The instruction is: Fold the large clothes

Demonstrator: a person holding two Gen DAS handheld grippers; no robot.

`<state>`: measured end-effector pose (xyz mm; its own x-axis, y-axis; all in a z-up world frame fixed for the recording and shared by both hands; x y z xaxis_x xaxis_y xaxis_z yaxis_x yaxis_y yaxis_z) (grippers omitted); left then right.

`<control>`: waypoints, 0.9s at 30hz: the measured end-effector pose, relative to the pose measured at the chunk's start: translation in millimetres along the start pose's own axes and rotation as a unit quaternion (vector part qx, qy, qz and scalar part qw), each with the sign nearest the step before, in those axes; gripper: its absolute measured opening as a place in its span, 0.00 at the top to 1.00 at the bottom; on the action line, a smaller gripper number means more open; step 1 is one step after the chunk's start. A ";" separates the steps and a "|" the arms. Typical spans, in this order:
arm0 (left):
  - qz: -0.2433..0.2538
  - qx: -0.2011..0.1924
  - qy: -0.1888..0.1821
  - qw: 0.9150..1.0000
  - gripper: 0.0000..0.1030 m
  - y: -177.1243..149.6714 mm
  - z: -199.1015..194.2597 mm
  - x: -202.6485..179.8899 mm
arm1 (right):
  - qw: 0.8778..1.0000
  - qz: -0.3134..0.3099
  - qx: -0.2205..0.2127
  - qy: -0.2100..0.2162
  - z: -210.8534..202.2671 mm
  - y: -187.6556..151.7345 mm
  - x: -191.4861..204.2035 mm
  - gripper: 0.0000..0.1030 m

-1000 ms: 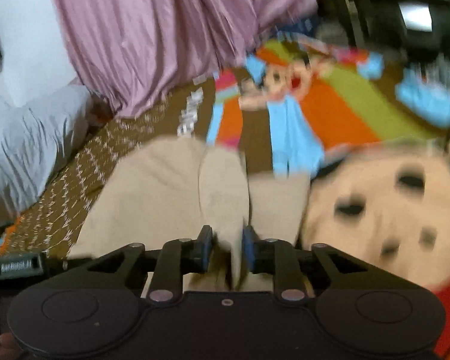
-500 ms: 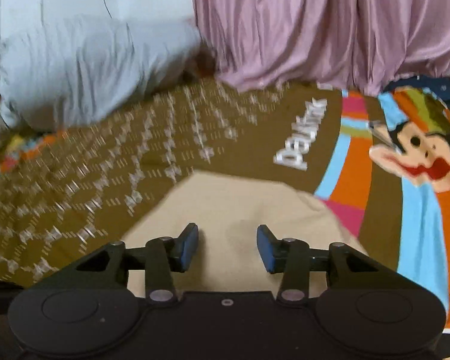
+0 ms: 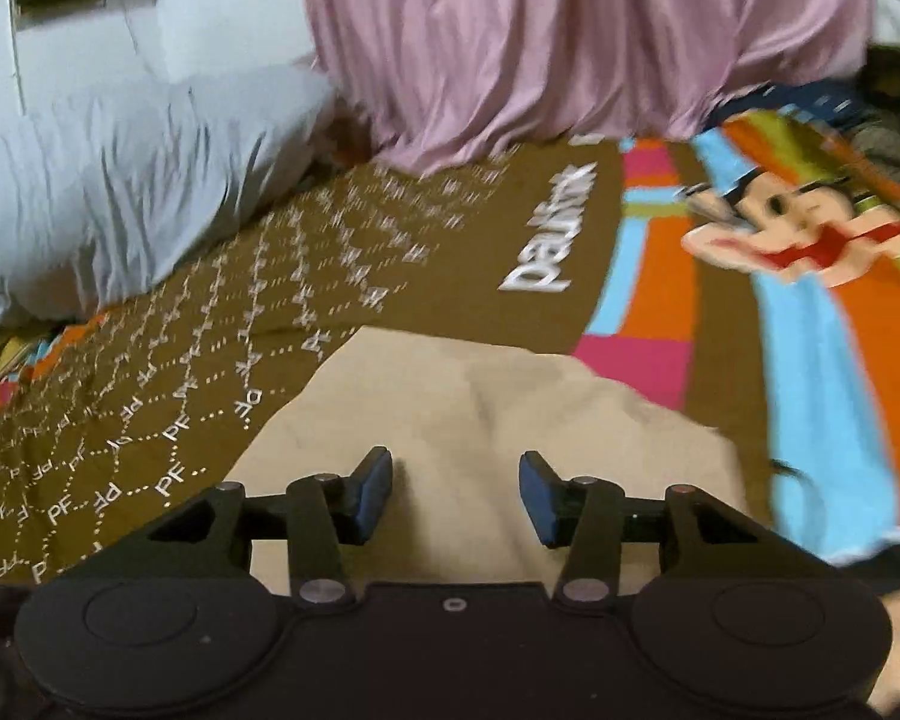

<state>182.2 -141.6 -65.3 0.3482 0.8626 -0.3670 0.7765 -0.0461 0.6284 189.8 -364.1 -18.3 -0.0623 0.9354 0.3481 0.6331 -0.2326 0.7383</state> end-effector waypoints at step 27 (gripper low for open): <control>0.000 -0.066 -0.003 0.998 0.01 1.3 -35.2 -8.3 | 0.977 0.192 -0.076 -0.048 -110.1 -56.1 -88.7 0.08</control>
<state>161.8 -131.2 -37.3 0.3523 0.8594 -0.3706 0.7010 0.0200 0.7129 74.8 -463.3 -27.0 0.2352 0.7902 0.5659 0.4728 -0.6017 0.6438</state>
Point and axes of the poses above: each gripper's, at about its wrist camera, not at the fingertips, and z roughly the way its jaws point, x to its left, y to its top, the point moved 3 cm from there along z, roughly the way its jaws point, and after that the axes turned 11 degrees about z, right-handed, at the moved point
